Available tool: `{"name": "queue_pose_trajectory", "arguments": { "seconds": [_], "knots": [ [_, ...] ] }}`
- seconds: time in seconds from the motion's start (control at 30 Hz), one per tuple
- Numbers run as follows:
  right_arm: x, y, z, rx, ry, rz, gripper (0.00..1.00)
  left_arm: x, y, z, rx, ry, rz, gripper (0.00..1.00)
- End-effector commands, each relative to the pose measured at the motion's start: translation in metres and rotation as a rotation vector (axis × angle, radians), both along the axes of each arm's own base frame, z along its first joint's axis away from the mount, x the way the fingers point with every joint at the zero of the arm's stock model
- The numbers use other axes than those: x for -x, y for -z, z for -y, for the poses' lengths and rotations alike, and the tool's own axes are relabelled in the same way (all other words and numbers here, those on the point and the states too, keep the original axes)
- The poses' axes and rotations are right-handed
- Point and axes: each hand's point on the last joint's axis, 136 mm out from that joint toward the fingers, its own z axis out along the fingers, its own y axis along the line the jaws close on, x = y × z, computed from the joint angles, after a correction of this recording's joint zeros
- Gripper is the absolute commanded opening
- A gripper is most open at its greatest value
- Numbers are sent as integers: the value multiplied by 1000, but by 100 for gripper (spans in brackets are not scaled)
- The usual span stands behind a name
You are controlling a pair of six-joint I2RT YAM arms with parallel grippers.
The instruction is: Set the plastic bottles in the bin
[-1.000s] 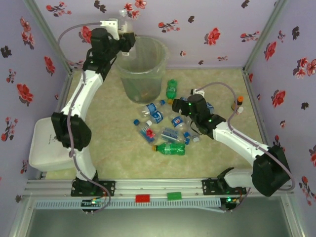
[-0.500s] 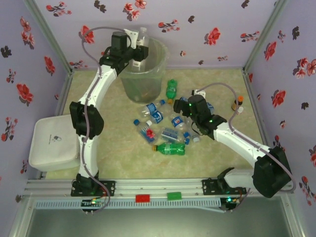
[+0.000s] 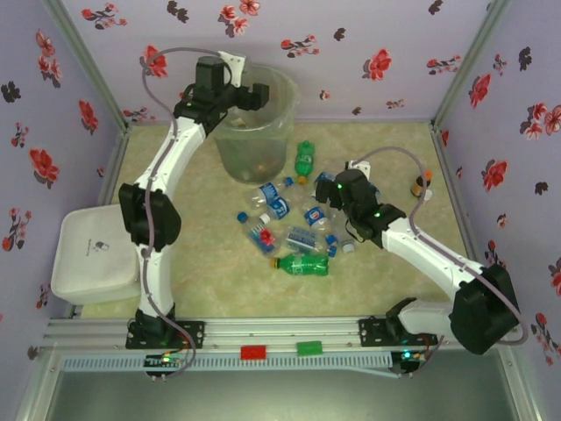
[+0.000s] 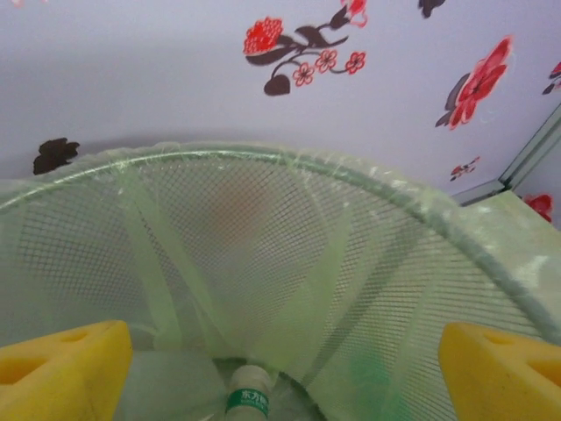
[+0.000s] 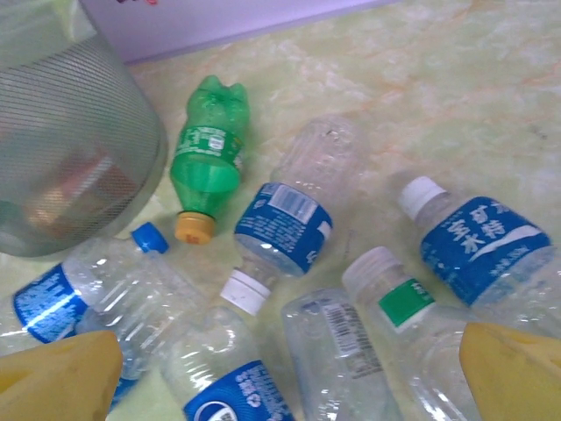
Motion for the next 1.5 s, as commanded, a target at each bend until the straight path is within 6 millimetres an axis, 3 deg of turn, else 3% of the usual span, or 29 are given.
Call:
{"name": "queue_pose_trajectory", "arguments": {
  "seconds": [0.0,0.2,0.27,0.47,0.6,0.83,1.03,1.17,1.47],
  "knots": [
    [-7,-10,23,97,31,-4,99,35,-89,-8,110,-9,199,94],
    [-16,2,47,111,13,-102,100,93,-122,-36,245,-50,332,100],
    [-18,7,55,149,16,-149,100,111,-119,-48,274,-77,352,100],
    [-28,24,76,305,4,-261,100,162,-87,-85,385,-175,358,100],
    [-37,38,93,350,25,-334,100,182,-37,-100,472,-230,267,100],
    [-45,59,113,379,36,-431,99,190,71,-113,436,-344,24,100],
    [-54,77,121,299,23,-486,93,194,135,-118,543,-438,-144,100],
    [-63,87,117,279,-8,-504,91,186,145,-114,562,-452,-182,100],
    [-73,111,124,258,-18,-561,84,178,136,-103,548,-418,-168,100]
  ]
}}
